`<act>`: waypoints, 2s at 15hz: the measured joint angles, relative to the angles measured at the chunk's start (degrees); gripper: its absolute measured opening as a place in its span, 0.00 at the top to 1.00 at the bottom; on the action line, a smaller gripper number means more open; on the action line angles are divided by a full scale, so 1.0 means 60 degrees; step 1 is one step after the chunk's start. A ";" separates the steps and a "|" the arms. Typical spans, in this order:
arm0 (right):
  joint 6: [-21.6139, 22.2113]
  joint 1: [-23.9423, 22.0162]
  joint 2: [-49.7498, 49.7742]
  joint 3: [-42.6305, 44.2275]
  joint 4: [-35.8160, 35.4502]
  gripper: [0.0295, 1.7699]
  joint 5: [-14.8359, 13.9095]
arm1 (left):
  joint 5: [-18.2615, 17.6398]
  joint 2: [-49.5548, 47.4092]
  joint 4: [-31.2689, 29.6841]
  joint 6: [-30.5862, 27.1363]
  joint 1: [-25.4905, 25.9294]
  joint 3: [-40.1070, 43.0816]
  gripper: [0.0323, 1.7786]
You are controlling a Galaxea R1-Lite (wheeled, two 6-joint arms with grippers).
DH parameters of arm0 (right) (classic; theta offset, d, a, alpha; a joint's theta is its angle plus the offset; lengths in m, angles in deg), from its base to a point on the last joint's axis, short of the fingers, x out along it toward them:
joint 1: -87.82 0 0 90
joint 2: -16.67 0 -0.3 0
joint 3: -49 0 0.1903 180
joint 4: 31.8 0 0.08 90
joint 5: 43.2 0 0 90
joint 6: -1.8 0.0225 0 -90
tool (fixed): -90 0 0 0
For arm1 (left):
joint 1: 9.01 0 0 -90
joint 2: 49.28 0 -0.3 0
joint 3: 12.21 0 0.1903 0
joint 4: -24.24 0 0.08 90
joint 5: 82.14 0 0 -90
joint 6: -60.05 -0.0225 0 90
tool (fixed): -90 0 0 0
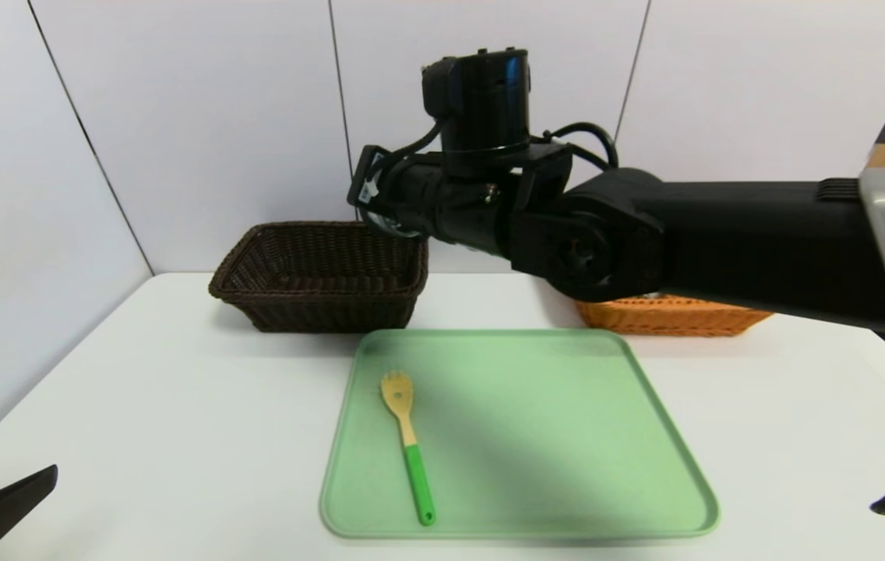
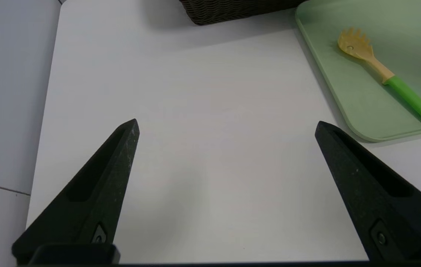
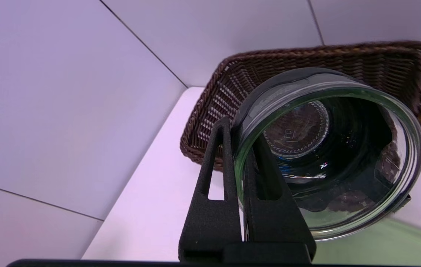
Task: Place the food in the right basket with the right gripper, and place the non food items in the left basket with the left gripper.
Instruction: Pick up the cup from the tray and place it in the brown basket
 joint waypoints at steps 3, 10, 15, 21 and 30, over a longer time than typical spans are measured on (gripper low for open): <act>-0.0116 -0.0033 -0.0738 0.0006 -0.1148 0.96 0.0234 | 0.0002 -0.0232 0.0148 0.0012 0.0047 0.0008 0.05; -0.0128 -0.0152 -0.2070 0.0069 -0.2076 0.96 0.1075 | 0.0002 -0.0236 0.0146 0.0004 0.0230 0.0004 0.05; -0.0134 -0.0437 -0.2375 0.0083 -0.2237 0.96 0.1378 | 0.0002 -0.0232 0.0152 -0.0002 0.0305 0.0026 0.05; -0.0138 -0.0640 -0.2566 0.0073 -0.2702 0.96 0.1516 | 0.0000 -0.0309 0.0156 -0.0018 0.0345 0.0278 0.05; -0.0553 -0.0717 -0.2619 0.0069 -0.2609 0.49 0.1575 | -0.0030 -0.0327 0.0142 -0.0018 0.0345 0.0303 0.05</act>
